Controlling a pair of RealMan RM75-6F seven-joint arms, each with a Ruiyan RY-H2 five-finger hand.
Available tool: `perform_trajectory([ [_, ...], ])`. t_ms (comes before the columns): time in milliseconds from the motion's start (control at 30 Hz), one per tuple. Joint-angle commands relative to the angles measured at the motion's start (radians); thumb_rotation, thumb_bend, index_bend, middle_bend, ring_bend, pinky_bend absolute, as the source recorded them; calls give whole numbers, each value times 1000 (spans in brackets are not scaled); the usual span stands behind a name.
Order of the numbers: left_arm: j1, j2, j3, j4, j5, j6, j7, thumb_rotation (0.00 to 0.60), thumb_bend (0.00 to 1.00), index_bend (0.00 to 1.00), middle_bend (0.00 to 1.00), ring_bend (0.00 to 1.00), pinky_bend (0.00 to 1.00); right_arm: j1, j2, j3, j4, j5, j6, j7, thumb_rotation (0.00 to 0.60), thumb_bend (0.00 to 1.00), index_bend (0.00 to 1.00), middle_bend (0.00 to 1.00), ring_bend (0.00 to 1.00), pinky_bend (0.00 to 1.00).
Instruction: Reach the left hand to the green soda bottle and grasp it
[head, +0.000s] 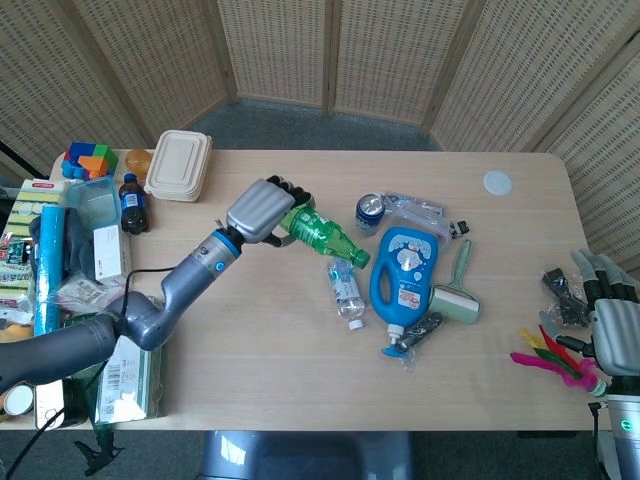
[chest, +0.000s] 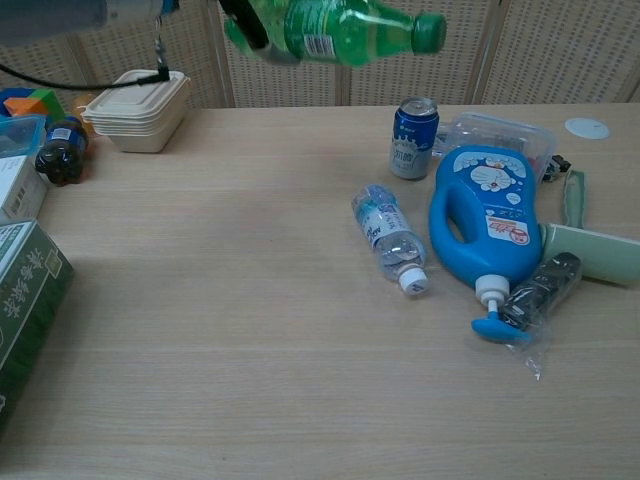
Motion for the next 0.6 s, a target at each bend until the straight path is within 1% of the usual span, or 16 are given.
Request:
perform_trajectory([
  [33, 3, 92, -58, -88, -63, 17, 48, 600, 417, 677, 597, 526, 326, 1, -3, 1, 1, 1, 0, 1, 418, 319, 0, 0, 0, 0],
  [167, 2, 169, -91, -163, -114, 19, 75, 600, 417, 679, 598, 526, 324, 4, -9, 0, 4, 1, -4, 2, 423, 320, 0, 0, 0, 0],
  [267, 1, 199, -99, -199, -139, 26, 92, 600, 416, 679, 603, 526, 324, 6, -13, -1, 5, 0, -6, 1, 422, 319, 0, 0, 0, 0],
  [600, -5, 224, -89, -239, -179, 39, 115, 600, 414, 686, 605, 526, 323, 4, -4, 1, -7, -4, 5, -1, 419, 319, 0, 0, 0, 0],
])
